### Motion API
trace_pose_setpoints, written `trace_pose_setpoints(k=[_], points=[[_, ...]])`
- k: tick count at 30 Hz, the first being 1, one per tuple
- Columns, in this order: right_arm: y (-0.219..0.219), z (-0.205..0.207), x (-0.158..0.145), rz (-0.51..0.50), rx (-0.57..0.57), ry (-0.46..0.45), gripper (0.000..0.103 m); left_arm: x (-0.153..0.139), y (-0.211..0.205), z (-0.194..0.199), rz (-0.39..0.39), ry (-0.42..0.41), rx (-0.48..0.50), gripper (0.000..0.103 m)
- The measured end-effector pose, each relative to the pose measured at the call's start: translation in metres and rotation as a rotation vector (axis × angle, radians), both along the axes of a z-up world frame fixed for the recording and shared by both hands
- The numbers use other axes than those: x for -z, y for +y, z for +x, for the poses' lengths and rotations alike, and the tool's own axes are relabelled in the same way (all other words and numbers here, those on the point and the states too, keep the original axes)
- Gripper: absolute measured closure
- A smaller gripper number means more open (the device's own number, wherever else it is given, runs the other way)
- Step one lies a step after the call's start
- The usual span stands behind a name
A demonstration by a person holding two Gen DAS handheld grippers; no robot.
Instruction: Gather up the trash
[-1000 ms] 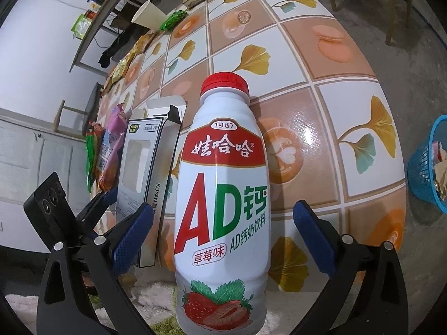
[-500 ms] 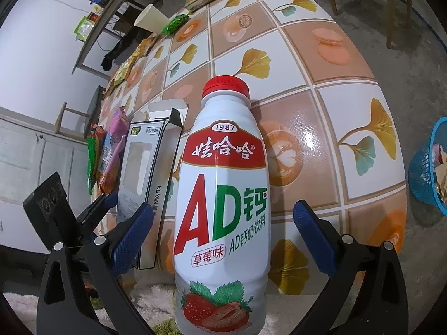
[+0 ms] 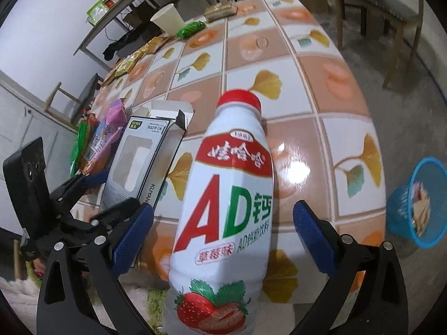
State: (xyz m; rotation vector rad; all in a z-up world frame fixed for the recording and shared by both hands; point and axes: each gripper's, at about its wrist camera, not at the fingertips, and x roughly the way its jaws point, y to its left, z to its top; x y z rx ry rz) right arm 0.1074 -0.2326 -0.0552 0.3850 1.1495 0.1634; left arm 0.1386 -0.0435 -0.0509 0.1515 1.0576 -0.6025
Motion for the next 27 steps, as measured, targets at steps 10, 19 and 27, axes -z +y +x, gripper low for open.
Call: trace_pose_setpoints(k=[10, 19, 27], points=[[0.007, 0.009, 0.0, -0.063, -0.019, 0.013, 0.028, 0.007, -0.007, 0.008, 0.072, 0.009, -0.037, 0.02], [0.005, 0.009, 0.01, -0.021, 0.003, 0.051, 0.032, 0.008, -0.009, 0.008, 0.103, -0.002, -0.037, 0.022], [0.002, 0.007, 0.012, 0.002, 0.026, 0.053, 0.043, 0.008, -0.009, 0.008, 0.106, -0.015, -0.049, 0.025]])
